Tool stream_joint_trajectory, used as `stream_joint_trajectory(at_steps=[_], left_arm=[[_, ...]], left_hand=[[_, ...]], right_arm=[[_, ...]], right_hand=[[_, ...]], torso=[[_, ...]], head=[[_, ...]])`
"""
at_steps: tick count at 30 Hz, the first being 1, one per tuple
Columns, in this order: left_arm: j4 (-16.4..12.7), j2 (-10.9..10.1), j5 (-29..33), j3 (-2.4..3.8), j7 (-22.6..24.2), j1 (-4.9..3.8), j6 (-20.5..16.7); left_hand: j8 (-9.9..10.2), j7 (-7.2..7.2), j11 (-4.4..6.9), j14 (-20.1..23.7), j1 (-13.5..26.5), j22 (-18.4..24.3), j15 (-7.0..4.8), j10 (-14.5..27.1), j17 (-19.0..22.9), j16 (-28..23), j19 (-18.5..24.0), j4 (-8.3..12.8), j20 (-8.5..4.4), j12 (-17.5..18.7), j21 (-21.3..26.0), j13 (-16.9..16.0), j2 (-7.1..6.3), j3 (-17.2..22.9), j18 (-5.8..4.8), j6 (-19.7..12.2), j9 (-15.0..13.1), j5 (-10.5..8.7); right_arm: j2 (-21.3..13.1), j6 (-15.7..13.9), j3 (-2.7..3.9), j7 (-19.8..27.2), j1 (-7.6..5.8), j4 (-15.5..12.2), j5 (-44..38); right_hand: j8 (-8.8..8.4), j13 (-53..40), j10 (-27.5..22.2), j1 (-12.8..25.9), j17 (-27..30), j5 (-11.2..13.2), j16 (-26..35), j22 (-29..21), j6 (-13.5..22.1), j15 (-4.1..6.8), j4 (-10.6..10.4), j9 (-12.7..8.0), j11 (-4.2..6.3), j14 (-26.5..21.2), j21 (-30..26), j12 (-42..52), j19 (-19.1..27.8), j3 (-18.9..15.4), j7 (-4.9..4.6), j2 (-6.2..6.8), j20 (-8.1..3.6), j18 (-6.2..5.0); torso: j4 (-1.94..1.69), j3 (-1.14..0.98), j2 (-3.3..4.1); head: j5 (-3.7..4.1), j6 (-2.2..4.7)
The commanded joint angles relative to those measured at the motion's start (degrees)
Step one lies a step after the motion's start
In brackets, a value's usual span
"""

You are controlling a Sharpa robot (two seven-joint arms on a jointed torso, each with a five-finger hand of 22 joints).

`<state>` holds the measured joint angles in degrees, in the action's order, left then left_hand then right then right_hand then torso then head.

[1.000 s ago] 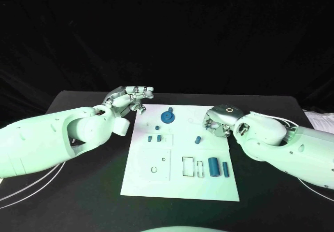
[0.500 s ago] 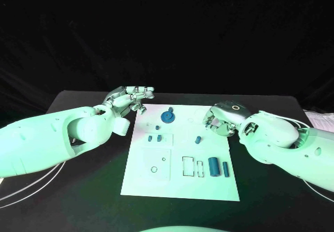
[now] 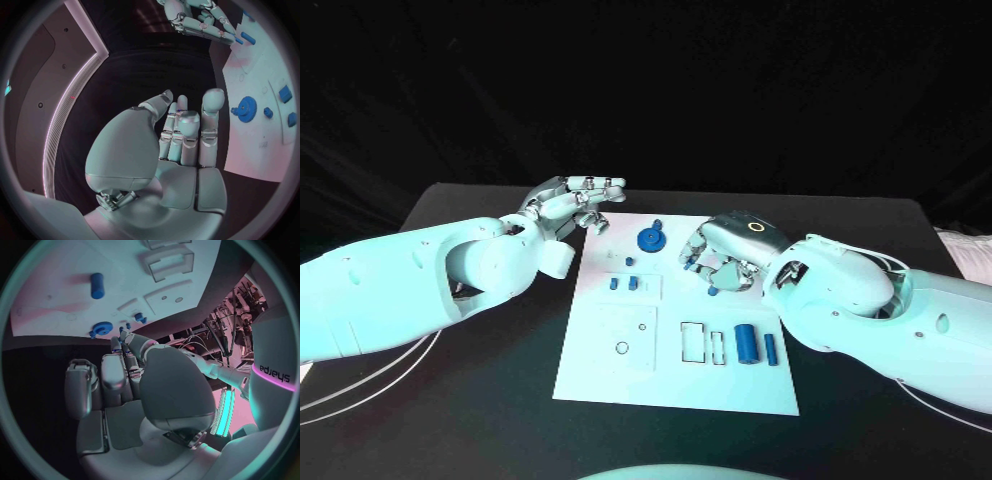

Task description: Assemble the parts on the task board

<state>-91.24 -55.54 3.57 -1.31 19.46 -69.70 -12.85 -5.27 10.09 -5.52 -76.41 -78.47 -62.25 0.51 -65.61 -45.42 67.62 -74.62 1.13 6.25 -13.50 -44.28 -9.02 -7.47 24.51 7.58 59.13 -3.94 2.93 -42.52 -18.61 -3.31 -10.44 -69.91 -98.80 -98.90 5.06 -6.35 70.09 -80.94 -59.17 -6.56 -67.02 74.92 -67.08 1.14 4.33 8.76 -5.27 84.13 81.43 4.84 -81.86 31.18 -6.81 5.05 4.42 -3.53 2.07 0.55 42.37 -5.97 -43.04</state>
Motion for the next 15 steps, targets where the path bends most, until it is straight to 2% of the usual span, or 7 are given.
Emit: stream_joint_trajectory(at_steps=[1, 4, 11, 15], left_arm=[[-0.47, 0.26, -0.03, 0.04, 0.38, -0.02, 1.25], [-0.87, 0.39, 0.03, 0.04, 0.38, -0.02, 1.31], [-1.86, 0.37, 0.07, 0.04, 0.45, -0.02, 1.34], [-1.99, 0.35, 0.07, 0.04, 0.48, -0.02, 1.3]], left_hand=[[-0.1, -0.01, 0.07, 0.44, 0.27, 0.08, 0.07, 0.34, 0.05, -0.26, 0.41, -0.03, 0.01, -0.26, 0.38, -0.05, 0.39, -0.21, 0.98, -0.29, 0.1, 0.14], [-0.1, -0.01, 0.07, 0.44, 0.27, 0.08, 0.07, 0.34, 0.05, -0.26, 0.41, -0.03, 0.01, -0.26, 0.38, -0.05, 0.39, -0.21, 0.98, -0.29, 0.1, 0.14], [-0.11, 0.02, 0.05, 0.47, 0.18, 0.05, 0.11, 0.45, 0.08, -0.25, 0.37, -0.01, 0.04, -0.35, 0.34, -0.09, 0.49, -0.27, 0.96, -0.38, 0.09, 0.15], [-0.11, 0.02, 0.05, 0.47, 0.18, 0.05, 0.11, 0.45, 0.08, -0.25, 0.37, -0.01, 0.04, -0.35, 0.34, -0.09, 0.49, -0.27, 0.96, -0.38, 0.09, 0.15]], right_arm=[[1.39, 0.22, -0.02, 1.59, 0.59, -0.53, 1.65], [2.83, 0.94, -0.07, 1.99, 1.41, -0.69, 2.25], [5.57, 2.5, -0.44, 2.7, 3.41, 0.87, 2.96], [6.66, 3.35, -0.62, 2.84, 4.07, 1.89, 2.96]], right_hand=[[-0.25, -0.04, 2.11, -0.82, 0.09, -0.24, -0.21, 1.68, 0.06, 0.24, 0.16, 0.09, 1.89, 1.49, 0.29, 0.28, -0.17, 0.45, -0.48, -0.07, 0.16, 0.3], [-0.32, -0.01, 2.04, -0.77, 0.12, -0.26, -0.21, 1.62, 0.13, 0.21, 0.22, 0.09, 1.84, 1.47, 0.26, 0.2, -0.13, 0.5, -0.54, -0.01, 0.18, 0.29], [-0.44, 0.04, 1.92, -0.69, 0.29, -0.28, -0.11, 1.48, 0.26, 0.15, 0.3, 0.1, 1.75, 1.42, 0.18, 0.05, -0.03, 0.59, -0.65, 0.04, 0.23, 0.26], [-0.53, 0.08, 1.81, -0.6, 0.32, -0.25, -0.1, 1.46, 0.37, 0.1, 0.34, 0.1, 1.69, 1.4, 0.17, -0.06, 0.0, 0.63, -0.73, 0.06, 0.26, 0.25]], torso=[[-0.03, 0.11, -0.02], [-0.13, 0.12, -0.01], [0.09, 0.02, 0.05], [0.1, -0.04, 0.05]], head=[[-0.49, -0.22], [-1.01, -0.54], [-1.94, -0.96], [-2.16, -1.16]])
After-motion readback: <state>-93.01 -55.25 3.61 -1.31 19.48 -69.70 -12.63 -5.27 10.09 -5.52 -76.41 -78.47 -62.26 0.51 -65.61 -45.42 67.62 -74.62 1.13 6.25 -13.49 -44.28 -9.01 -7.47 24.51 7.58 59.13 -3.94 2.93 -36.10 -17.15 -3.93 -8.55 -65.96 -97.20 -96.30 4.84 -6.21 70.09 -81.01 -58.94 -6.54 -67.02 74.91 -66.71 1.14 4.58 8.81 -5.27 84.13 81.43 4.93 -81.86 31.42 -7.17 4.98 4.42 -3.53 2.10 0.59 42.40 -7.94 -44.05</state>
